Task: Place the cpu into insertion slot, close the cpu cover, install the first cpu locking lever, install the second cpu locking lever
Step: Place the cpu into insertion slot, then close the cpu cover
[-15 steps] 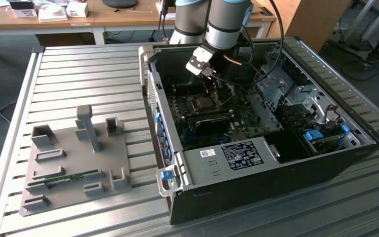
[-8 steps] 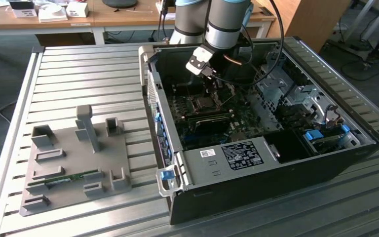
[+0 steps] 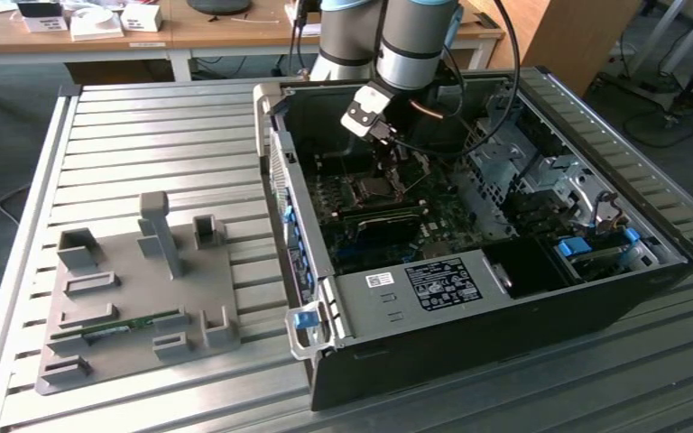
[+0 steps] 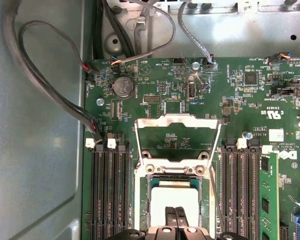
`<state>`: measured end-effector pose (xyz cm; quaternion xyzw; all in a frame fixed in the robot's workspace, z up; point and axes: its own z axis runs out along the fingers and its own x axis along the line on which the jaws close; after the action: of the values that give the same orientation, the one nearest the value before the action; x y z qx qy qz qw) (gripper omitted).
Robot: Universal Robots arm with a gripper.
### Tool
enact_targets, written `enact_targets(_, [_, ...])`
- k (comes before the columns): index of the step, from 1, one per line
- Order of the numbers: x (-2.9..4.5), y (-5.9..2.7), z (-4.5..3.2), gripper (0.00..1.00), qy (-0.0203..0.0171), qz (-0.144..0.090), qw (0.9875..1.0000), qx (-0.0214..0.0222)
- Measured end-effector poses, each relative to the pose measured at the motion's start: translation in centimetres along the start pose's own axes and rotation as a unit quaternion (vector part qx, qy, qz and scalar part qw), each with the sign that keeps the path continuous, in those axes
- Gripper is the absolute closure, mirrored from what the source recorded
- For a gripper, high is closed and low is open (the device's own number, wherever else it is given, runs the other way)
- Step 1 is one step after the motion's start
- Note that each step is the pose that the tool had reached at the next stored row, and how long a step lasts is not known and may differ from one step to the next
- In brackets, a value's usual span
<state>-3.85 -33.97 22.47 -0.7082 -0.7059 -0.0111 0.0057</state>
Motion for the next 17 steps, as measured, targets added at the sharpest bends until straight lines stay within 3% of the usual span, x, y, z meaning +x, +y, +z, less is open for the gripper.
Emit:
enact_targets(9, [0.0,0.57,0.0,0.89,0.0,0.0,1.0,0.0])
enact_targets(17, [0.01,0.58,-0.12,0.89,0.0001,0.0,1.0,0.0])
